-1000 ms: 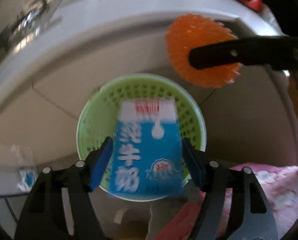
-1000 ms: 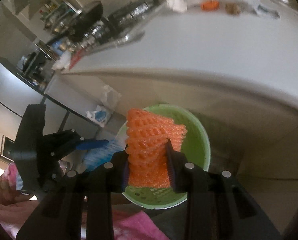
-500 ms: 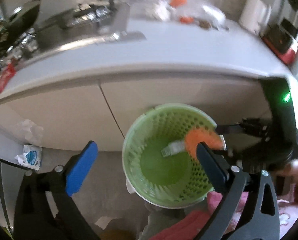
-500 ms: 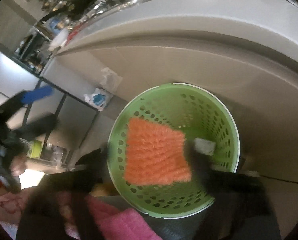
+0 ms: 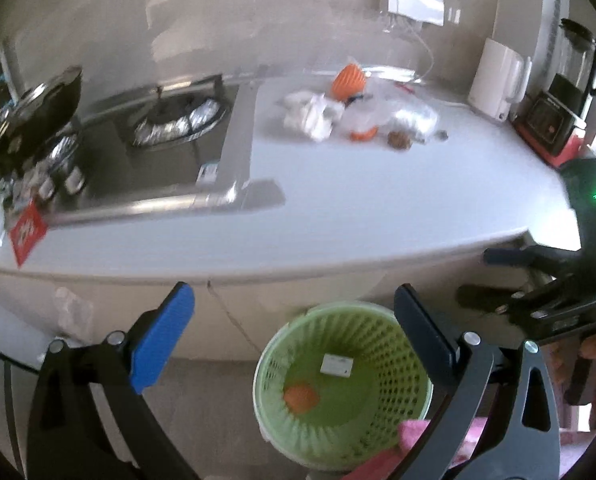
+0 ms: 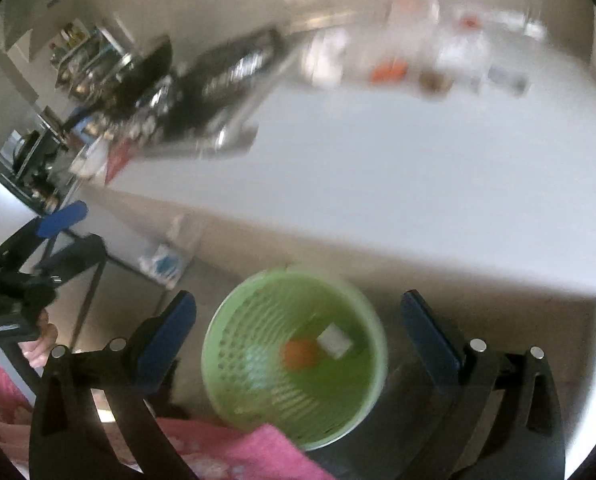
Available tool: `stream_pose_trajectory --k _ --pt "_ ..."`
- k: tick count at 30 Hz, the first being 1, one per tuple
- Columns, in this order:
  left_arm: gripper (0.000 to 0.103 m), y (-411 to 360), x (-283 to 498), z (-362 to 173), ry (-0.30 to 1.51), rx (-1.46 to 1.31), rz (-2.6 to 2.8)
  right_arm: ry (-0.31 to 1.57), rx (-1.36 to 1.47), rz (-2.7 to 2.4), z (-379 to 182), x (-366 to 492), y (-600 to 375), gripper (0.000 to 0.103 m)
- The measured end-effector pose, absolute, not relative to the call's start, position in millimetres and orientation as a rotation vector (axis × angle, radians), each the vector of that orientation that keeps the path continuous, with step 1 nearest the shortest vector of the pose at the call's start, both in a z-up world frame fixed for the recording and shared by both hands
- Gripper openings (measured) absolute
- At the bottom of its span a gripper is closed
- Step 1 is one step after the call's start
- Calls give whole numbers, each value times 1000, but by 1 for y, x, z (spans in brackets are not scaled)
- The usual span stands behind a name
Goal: Collect trash
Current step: 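Grasp the crumpled tissue with the left tool while the right grasps the plastic bag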
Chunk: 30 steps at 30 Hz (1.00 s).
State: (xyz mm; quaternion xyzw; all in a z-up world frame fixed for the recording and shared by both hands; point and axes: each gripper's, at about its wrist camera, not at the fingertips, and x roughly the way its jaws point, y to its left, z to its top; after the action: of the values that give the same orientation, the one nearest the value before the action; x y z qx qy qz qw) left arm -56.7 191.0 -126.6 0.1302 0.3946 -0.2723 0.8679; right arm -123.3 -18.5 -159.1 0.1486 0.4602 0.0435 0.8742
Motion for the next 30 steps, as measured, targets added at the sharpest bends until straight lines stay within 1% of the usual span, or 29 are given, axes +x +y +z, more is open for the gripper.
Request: stream_pose_trajectory --k 6,11,14,19,24,26,27,28,29,30 --pt "95 150 -17 -120 801 288 -561 866 224 43 -117 -92 -62 101" --pt "95 117 21 -116 797 269 -544 848 166 17 -109 -37 -89 101" --pt "95 96 48 -115 793 265 -519 847 155 10 -114 -1 -110 101" --pt "95 66 101 -124 838 228 -479 866 123 17 -132 52 -129 101" --pt "95 39 142 -138 881 216 -442 891 61 36 -151 88 -135 101" --pt "95 31 153 -144 897 214 -441 911 45 59 -158 98 -137 99" --pt "95 28 156 -146 904 215 -440 915 40 75 -161 101 -138 90" --pt "95 24 158 -149 910 217 -443 926 40 95 -164 104 -140 76" --pt "95 20 160 -151 916 223 -449 942 46 112 -166 106 -140 67" --pt "95 16 161 -154 922 230 -451 962 63 129 -169 108 -143 54"
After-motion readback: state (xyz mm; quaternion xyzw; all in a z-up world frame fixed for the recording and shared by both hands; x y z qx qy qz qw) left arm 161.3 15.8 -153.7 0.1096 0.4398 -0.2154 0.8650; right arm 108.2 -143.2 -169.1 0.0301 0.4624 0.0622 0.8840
